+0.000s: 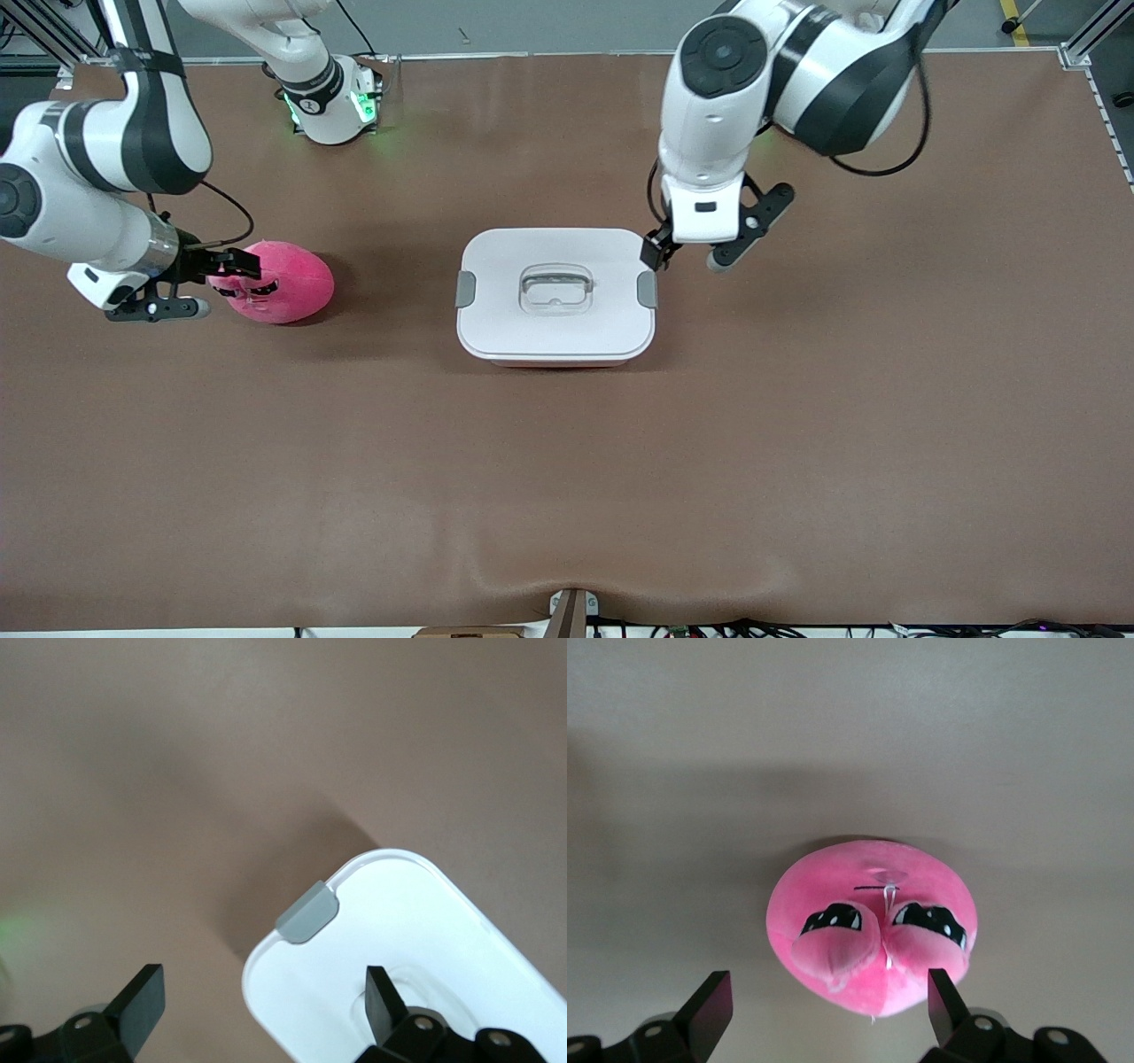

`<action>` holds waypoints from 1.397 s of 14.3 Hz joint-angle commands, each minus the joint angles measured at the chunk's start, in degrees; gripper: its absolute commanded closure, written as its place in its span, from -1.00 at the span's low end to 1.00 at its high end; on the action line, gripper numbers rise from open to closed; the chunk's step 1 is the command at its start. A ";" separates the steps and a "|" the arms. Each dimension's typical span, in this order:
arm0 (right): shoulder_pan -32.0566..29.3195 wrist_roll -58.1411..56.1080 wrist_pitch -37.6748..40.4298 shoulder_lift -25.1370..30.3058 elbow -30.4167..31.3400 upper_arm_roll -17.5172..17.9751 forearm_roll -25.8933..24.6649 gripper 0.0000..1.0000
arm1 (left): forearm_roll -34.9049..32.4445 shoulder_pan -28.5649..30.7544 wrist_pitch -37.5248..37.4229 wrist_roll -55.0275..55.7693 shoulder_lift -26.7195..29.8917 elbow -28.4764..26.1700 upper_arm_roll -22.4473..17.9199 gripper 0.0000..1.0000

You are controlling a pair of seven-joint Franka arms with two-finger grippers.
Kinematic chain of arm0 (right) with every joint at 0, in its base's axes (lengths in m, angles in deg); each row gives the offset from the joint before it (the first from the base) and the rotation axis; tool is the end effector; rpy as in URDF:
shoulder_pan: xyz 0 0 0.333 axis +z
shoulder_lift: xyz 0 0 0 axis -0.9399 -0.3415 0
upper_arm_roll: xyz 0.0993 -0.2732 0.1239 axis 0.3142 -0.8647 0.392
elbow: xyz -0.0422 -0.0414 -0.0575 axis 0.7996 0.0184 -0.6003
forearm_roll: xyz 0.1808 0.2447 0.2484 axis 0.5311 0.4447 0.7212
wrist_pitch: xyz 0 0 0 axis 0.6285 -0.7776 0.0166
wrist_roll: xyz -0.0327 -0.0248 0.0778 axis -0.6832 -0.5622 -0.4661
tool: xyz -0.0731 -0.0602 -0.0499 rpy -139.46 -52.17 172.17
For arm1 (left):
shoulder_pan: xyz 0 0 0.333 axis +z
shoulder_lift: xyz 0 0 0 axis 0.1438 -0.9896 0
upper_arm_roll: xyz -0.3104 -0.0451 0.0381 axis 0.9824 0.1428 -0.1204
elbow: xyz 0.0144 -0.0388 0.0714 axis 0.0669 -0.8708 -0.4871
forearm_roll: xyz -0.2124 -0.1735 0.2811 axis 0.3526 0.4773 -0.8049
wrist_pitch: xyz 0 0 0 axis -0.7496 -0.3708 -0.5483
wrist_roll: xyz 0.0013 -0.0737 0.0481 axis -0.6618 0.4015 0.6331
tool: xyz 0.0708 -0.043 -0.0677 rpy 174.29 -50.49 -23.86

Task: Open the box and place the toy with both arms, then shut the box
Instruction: 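Reach the left gripper to the lid handle while the right gripper reaches the toy, then grasp the lid handle with the left gripper while the right gripper grasps the toy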

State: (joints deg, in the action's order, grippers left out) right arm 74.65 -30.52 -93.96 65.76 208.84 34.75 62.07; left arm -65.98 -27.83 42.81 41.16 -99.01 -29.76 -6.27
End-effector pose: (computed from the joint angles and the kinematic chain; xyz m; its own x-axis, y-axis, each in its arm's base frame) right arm 0.5189 -0.0115 0.3804 0.9790 0.0560 -0.1961 0.0523 -0.9983 -0.0237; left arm 0.4918 -0.3990 0.4921 0.6811 0.7311 0.0402 0.7317 -0.6776 -0.0739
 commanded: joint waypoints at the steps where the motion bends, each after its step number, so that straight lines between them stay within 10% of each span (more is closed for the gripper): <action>1: -0.05 -0.55 -3.06 1.69 4.25 -0.08 -0.11 -0.46 | -3.82 -3.28 3.03 10.00 -3.92 1.19 0.00 -1.00; 14: 1.36 -0.72 -3.15 0.47 4.43 0.01 -0.29 0.08 | -14.89 -13.40 25.00 64.05 -14.57 1.10 -0.61 -1.00; 20: 0.74 -2.48 -3.24 0.02 4.43 0.01 -0.29 0.06 | -15.96 -15.07 25.37 69.16 -16.85 1.63 -0.44 -0.89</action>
State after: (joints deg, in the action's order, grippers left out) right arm 75.65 -31.58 -96.62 65.55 212.70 34.84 62.02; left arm -80.83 -42.03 67.56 106.07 -113.82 -29.61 -6.34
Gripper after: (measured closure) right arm 0.533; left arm 0.035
